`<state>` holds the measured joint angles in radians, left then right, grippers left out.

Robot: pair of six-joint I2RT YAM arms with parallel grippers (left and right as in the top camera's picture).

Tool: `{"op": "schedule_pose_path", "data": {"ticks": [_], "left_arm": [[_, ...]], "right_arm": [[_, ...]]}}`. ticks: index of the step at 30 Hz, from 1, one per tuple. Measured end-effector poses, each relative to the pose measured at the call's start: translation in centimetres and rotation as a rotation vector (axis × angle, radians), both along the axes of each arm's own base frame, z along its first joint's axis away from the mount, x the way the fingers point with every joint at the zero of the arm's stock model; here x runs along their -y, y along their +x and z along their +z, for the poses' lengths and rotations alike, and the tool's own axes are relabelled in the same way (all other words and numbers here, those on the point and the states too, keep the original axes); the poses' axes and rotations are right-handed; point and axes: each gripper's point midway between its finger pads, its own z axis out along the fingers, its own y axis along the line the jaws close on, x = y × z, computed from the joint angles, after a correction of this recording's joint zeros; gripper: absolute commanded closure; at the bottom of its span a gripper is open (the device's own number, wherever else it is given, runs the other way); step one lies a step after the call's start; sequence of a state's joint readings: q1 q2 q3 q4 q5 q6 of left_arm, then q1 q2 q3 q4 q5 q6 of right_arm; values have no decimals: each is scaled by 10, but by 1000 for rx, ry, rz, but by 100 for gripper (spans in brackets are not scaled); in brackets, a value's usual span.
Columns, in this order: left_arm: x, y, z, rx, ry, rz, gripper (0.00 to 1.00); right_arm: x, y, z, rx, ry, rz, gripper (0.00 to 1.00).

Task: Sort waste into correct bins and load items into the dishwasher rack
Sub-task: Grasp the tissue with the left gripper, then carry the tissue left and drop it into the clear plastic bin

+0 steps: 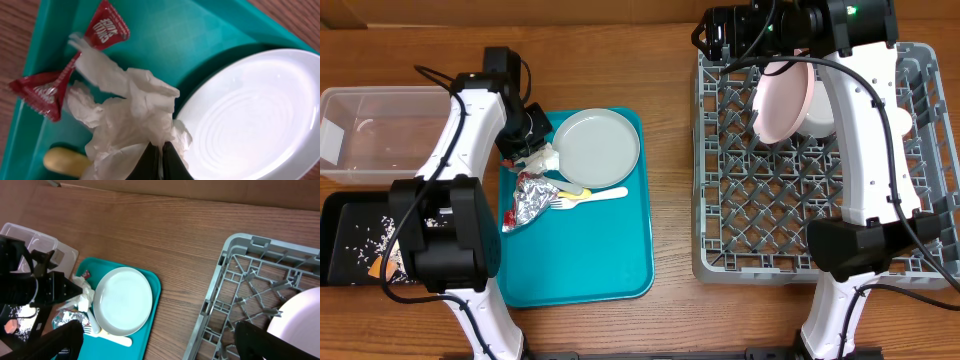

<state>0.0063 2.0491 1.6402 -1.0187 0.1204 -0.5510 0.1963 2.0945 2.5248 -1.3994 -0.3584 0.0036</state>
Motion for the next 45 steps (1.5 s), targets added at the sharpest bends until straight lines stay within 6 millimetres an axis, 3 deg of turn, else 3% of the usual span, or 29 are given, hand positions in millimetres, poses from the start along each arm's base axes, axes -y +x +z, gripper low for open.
{"op": "schedule_pose_path", "data": {"ticks": [8, 27, 30, 34, 38, 42, 45], "left_arm": [[0, 4, 32, 5, 0, -1, 96], [-1, 17, 148, 142, 4, -10, 96], [-9, 13, 164, 153, 9, 3, 96], [-48, 12, 181, 188, 33, 79, 96], [-109, -3, 179, 157, 68, 221, 96], [-165, -18, 176, 140, 129, 345, 83], [-202, -25, 175, 148, 191, 422, 80]], "right_arm": [[0, 0, 0, 0, 0, 0, 0], [0, 0, 0, 0, 0, 0, 0], [0, 0, 0, 0, 0, 0, 0], [0, 0, 0, 0, 0, 0, 0], [0, 0, 0, 0, 0, 0, 0], [0, 0, 0, 0, 0, 0, 0], [0, 0, 0, 0, 0, 0, 0]]}}
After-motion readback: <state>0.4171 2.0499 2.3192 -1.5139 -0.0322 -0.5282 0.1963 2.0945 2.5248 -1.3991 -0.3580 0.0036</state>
